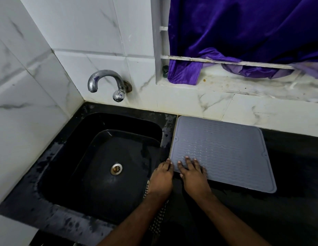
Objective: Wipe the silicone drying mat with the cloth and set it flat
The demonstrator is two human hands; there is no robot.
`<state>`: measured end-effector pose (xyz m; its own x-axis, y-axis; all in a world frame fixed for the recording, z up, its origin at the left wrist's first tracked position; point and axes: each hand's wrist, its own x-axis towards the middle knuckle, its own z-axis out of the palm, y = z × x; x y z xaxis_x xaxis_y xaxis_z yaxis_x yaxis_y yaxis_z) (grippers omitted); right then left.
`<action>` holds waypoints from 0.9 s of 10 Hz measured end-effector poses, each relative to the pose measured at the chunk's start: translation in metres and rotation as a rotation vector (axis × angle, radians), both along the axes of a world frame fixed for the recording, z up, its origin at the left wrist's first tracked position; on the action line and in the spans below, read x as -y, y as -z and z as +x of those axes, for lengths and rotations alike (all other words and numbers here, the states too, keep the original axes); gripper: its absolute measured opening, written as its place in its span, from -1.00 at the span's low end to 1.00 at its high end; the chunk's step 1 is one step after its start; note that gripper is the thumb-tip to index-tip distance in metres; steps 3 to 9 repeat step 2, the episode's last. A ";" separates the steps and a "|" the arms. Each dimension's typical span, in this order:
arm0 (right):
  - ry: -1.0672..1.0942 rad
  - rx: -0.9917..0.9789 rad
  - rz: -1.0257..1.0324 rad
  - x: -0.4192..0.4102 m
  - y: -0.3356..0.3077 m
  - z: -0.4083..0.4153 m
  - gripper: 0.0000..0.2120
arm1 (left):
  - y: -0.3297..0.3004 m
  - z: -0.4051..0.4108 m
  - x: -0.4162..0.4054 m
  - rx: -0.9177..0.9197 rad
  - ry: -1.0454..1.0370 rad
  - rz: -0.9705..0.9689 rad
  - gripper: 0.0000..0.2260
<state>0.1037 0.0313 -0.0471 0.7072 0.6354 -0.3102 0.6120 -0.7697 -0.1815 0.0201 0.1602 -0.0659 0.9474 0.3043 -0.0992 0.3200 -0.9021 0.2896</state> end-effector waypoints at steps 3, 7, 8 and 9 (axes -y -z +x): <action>-0.008 0.037 0.042 0.000 -0.001 0.005 -0.47 | -0.020 0.007 0.001 0.053 -0.073 -0.031 -0.58; -0.008 0.037 0.042 0.000 -0.001 0.005 -0.47 | -0.020 0.007 0.001 0.053 -0.073 -0.031 -0.58; -0.008 0.037 0.042 0.000 -0.001 0.005 -0.47 | -0.020 0.007 0.001 0.053 -0.073 -0.031 -0.58; -0.008 0.037 0.042 0.000 -0.001 0.005 -0.47 | -0.020 0.007 0.001 0.053 -0.073 -0.031 -0.58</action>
